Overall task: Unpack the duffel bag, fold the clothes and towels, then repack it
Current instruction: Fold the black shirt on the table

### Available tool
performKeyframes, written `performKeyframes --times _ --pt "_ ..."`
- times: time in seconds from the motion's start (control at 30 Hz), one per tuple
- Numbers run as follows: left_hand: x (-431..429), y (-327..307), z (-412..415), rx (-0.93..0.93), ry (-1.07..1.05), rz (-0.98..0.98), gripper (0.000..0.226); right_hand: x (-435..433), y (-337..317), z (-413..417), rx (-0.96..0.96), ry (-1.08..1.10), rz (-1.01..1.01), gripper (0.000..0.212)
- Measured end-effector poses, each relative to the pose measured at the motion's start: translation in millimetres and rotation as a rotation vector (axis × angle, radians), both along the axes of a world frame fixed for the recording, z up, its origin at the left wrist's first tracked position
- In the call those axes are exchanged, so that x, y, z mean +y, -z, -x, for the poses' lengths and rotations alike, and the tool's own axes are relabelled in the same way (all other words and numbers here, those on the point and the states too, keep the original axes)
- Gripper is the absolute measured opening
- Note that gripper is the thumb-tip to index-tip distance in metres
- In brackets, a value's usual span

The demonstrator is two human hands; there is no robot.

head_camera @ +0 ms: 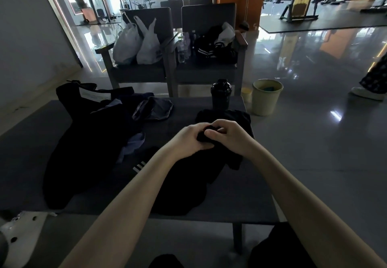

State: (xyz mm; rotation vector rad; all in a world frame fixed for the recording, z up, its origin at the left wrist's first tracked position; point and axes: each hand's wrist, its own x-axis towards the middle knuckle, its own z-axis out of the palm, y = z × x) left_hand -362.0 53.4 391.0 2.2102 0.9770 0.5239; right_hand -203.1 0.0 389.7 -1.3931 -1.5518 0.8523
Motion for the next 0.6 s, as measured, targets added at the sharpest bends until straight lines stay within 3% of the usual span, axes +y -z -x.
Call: performKeyframes --times 0.07,0.1,0.2,0.27,0.37,0.4,0.5,0.6 --pt "3 -1 -2 -0.024 -0.103 -0.032 0.016 -2 4 -9 0.021 -0.049 0.097 0.021" --pt "5 -4 -1 -0.063 -0.164 -0.007 0.009 -3 7 -14 -0.002 -0.076 0.131 0.026" --pt "9 -20 7 -0.288 -0.318 0.178 0.011 -5 18 -24 -0.139 -0.074 0.135 0.027" --pt "10 -31 15 -0.444 -0.426 0.280 0.015 -4 21 -30 -0.132 -0.041 0.146 0.035" --pt "16 -37 31 -0.553 -0.589 0.359 0.017 -3 17 -33 -0.041 0.009 0.120 0.030" --pt "19 -37 37 -0.529 -0.614 0.366 0.016 -3 13 -33 0.013 0.037 0.098 0.031" --pt "23 -32 45 -0.115 -0.444 0.229 0.013 -1 1 -30 0.091 0.053 0.032 0.027" --pt "8 -32 29 0.000 -0.116 0.186 0.053 4 -11 -22 -0.040 0.010 -0.046 0.014"
